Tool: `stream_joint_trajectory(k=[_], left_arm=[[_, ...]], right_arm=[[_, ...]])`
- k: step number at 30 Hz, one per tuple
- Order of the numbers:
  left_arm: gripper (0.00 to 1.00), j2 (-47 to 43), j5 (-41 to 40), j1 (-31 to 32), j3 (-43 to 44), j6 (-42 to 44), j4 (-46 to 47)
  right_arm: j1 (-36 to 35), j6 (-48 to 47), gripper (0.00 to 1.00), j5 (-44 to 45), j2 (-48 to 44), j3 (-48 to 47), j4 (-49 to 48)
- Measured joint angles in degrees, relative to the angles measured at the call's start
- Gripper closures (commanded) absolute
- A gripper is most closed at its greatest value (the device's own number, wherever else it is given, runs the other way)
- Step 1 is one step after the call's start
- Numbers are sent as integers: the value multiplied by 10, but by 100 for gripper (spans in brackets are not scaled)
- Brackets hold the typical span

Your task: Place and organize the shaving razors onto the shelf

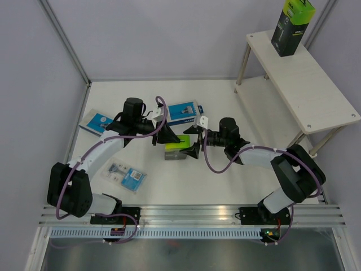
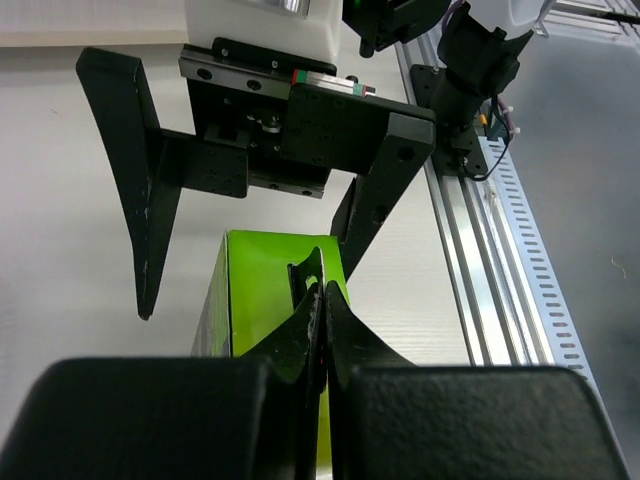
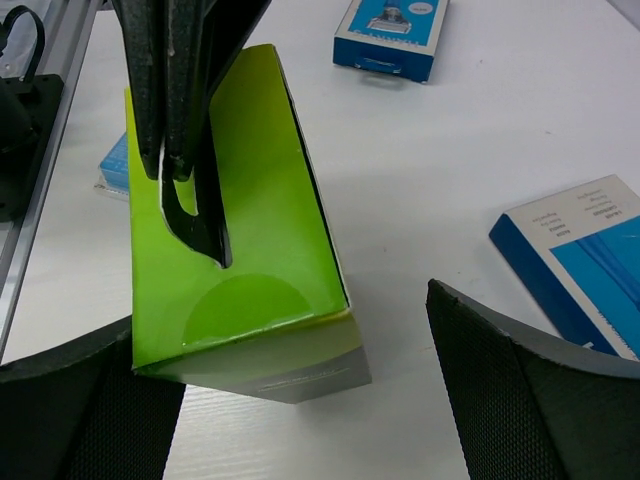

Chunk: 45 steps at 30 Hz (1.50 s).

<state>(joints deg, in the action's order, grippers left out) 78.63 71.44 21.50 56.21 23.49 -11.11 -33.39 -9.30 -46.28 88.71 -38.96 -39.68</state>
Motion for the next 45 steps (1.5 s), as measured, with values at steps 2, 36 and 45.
stream_joint_trajectory(k=[2,36,45], left_arm=[[98,7,2,0,0,6,0],[17,-46,-154,0,11,-13,-24],[12,-91,-449,-39,-32,-143,36]], right_arm=[[-4,1,2,-4,13,-1,-9],[-58,13,60,61,38,-4,-18],[-59,101,66,189,8,-2,10]])
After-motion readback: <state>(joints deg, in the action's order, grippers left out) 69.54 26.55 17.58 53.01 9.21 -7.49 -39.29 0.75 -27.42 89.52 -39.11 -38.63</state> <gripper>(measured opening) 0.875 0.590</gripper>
